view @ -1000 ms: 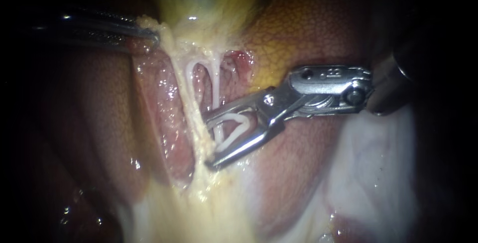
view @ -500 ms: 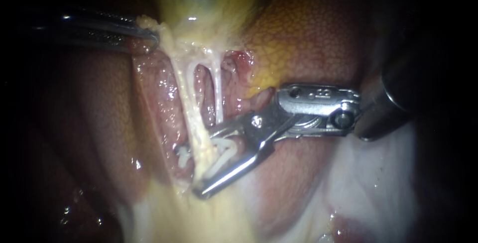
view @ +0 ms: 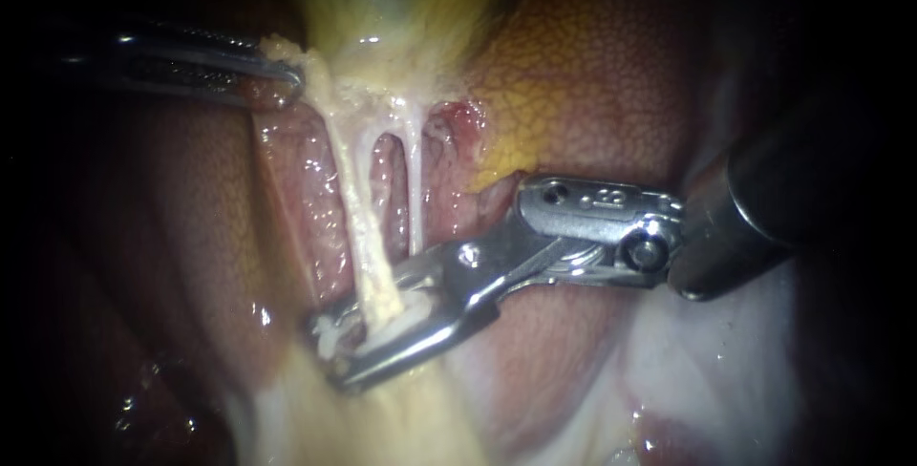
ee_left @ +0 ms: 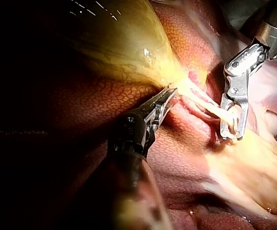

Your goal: Clipping first clip left tube

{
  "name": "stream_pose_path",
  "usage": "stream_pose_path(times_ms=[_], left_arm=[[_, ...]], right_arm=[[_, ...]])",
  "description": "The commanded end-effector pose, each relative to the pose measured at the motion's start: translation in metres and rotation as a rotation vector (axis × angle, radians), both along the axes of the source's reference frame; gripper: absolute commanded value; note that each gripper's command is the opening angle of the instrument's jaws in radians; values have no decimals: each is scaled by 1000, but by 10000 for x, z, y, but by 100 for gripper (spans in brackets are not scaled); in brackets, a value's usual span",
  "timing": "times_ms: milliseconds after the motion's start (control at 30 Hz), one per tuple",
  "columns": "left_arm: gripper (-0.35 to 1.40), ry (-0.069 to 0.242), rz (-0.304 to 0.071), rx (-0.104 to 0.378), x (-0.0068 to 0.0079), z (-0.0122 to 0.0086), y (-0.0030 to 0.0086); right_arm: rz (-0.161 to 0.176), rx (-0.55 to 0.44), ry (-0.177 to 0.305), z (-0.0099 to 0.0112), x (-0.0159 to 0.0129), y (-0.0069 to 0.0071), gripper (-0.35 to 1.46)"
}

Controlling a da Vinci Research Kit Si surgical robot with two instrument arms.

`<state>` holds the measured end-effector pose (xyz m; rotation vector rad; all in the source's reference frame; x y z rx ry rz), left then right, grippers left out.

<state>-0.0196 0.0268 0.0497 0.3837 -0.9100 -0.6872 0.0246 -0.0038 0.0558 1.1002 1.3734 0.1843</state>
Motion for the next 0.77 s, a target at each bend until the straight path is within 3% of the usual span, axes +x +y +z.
stream_pose_path(times_ms=[33, 133, 267, 767], left_arm=[[-35, 0, 0, 0, 0, 0, 0], [-35, 2, 1, 1, 0, 0, 0], [-35, 2, 2, 1, 1, 0, 0], [-35, 2, 2, 1, 2, -1, 0]], right_arm=[[-1, 5, -3, 0, -1, 0, -19], [3, 10, -9, 0, -1, 1, -35], [4, 70, -49, -1, -2, 1, -35], [7, 72, -48, 2, -2, 4, -35]])
